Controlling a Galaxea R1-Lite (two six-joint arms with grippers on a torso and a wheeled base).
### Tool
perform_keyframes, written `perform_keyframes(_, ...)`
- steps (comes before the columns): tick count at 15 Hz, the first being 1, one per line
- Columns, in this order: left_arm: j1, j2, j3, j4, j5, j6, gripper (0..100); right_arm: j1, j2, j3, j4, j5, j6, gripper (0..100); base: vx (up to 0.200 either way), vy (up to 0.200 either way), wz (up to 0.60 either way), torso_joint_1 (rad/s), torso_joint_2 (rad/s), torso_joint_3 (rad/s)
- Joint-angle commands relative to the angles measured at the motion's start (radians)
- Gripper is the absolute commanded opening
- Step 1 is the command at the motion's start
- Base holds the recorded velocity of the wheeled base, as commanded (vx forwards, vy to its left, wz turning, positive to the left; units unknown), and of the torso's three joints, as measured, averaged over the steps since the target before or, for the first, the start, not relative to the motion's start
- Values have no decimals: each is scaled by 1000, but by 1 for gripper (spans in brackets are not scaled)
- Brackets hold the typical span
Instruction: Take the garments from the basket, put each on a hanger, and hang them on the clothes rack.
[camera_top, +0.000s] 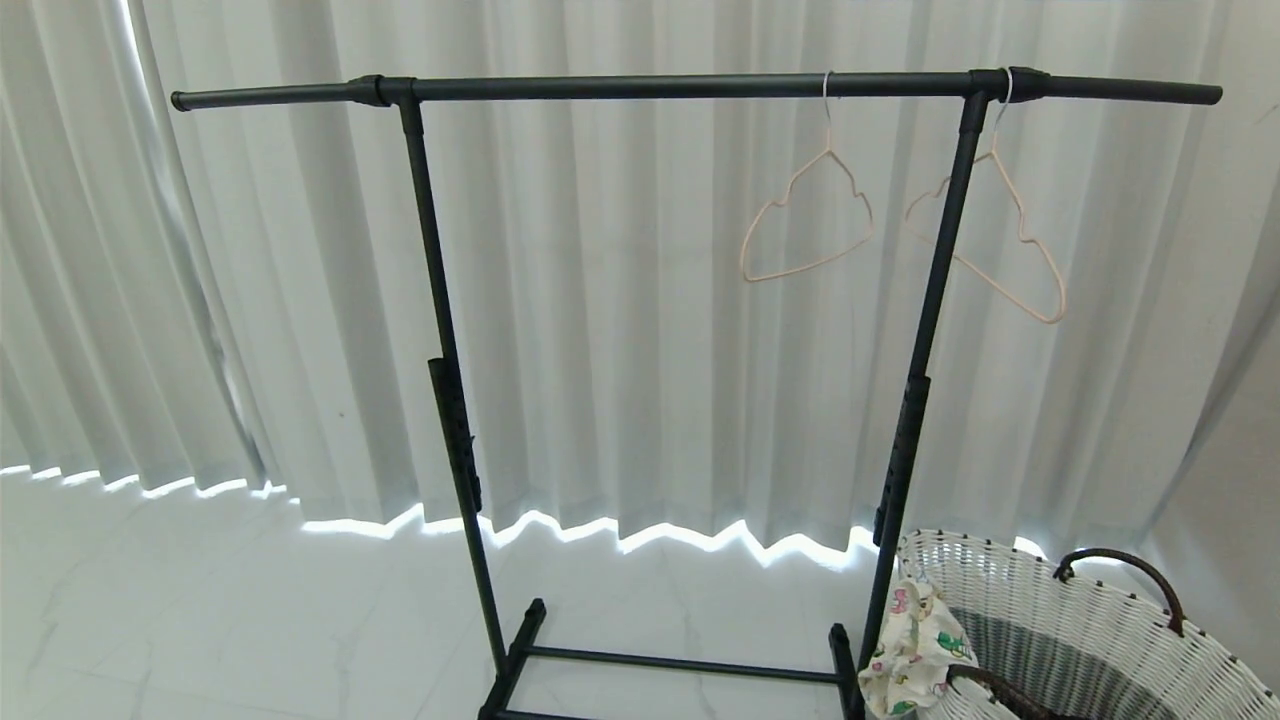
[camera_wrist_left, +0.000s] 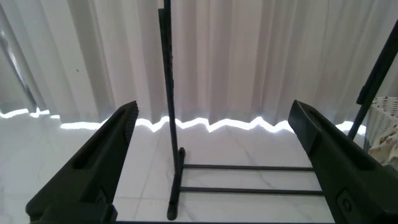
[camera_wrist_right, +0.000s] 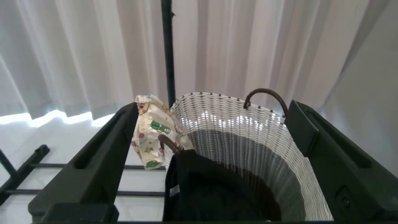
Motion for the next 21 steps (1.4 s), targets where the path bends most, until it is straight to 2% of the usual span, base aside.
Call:
perform_keyframes(1, 0, 0, 0, 0, 0, -2, 100, 0, 0, 0, -1, 0, -1, 100, 0, 0, 0, 0, 0, 0)
perform_keyframes(11, 0, 0, 0, 0, 0, -2, 100, 0, 0, 2, -9, 5, -36, 100, 0, 0, 0, 0, 0, 0)
perform_keyframes(12, 0, 0, 0, 0, 0, -2, 100, 1, 3, -50, -16, 31, -39, 100, 0, 0, 0, 0, 0, 0)
perform_keyframes(14, 0, 0, 0, 0, 0, -2, 100, 38, 138, -253, 42, 59, -12, 100, 0, 0, 0, 0, 0, 0)
perform_keyframes(17, 0, 0, 0, 0, 0, -2, 100, 73, 491, -454, 181, 40, -102, 100, 0, 0, 0, 0, 0, 0)
perform_keyframes(19, 0, 0, 0, 0, 0, -2, 100, 61, 781, -560, 316, -52, -176, 100, 0, 0, 0, 0, 0, 0)
perform_keyframes(20, 0, 0, 0, 0, 0, -2, 100, 61, 920, -574, 319, -84, -222, 100, 0, 0, 0, 0, 0, 0)
perform_keyframes(21, 0, 0, 0, 0, 0, -2, 100, 61, 1015, -572, 300, -84, -246, 100, 0, 0, 0, 0, 0, 0)
